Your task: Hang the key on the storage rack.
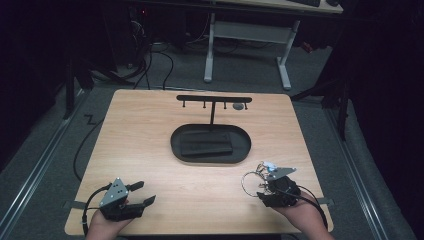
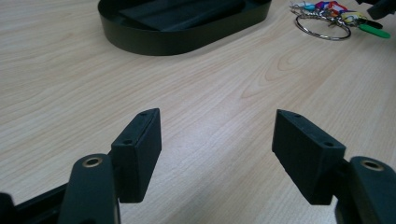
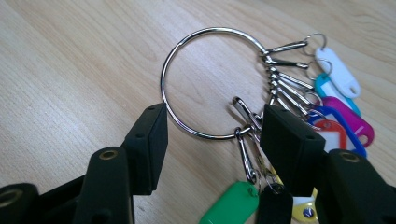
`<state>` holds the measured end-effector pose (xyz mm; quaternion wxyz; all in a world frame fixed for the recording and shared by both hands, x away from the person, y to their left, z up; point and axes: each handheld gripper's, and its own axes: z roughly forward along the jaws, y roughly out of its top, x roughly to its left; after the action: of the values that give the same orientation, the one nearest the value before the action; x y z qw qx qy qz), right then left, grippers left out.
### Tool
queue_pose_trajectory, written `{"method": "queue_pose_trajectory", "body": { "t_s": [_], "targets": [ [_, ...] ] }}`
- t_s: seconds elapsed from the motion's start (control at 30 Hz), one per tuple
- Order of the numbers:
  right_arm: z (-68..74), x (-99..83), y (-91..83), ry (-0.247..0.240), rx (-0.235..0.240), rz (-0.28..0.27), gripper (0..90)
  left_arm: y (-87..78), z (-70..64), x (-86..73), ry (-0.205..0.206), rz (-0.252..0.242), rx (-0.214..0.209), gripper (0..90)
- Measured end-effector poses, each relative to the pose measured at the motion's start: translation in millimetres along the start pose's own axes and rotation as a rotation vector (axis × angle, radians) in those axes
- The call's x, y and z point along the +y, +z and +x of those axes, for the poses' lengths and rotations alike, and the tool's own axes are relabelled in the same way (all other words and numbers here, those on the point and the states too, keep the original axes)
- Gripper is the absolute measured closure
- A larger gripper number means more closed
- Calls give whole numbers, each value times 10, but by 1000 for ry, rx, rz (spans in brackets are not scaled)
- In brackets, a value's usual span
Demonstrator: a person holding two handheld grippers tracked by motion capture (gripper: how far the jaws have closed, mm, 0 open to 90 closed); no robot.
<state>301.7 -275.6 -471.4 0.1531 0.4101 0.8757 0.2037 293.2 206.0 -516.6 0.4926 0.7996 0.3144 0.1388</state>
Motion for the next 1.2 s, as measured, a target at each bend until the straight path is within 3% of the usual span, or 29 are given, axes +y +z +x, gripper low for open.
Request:
{"method": "queue_pose_trajectory", "body": {
  "t_s": [0.2,0.23,0.3,0.37,0.4,0.5,0.53,0.57,0.77,0.83,0.97,1.03,1.07,1.2],
  "targets": [
    [39,192,100,-36,51,95,456,22,-9,-2,12,6,-17,335],
    [72,290,158,-59,66,144,472,20,-12,-7,13,5,-16,336],
    [103,367,201,-58,85,183,499,-4,-11,-9,14,-6,1,343],
    [144,448,244,-95,98,234,523,-15,-7,-12,3,-12,-3,343],
    [144,448,244,-95,98,234,523,-25,-6,-19,-1,-13,-7,343],
    [194,603,337,-162,116,320,580,-54,-28,-48,33,0,12,343],
    [194,603,337,-162,116,320,580,-54,-28,-48,33,0,12,346],
    [207,681,391,-165,123,358,613,-80,-36,-46,41,-10,22,349],
    [231,835,544,-176,136,457,664,-131,-58,-65,37,-18,16,351],
    [200,873,618,-150,136,516,673,-126,-83,-99,44,0,-2,351],
    [188,900,680,-158,137,539,677,-119,-128,-112,76,22,-2,351],
    [185,934,701,-150,139,546,684,-126,-127,-113,76,22,-6,351],
    [181,956,715,-163,133,557,736,-127,-125,-114,70,18,-6,351],
    [176,966,717,-134,119,565,772,-130,-97,-136,51,23,-15,344]
  ]
}}
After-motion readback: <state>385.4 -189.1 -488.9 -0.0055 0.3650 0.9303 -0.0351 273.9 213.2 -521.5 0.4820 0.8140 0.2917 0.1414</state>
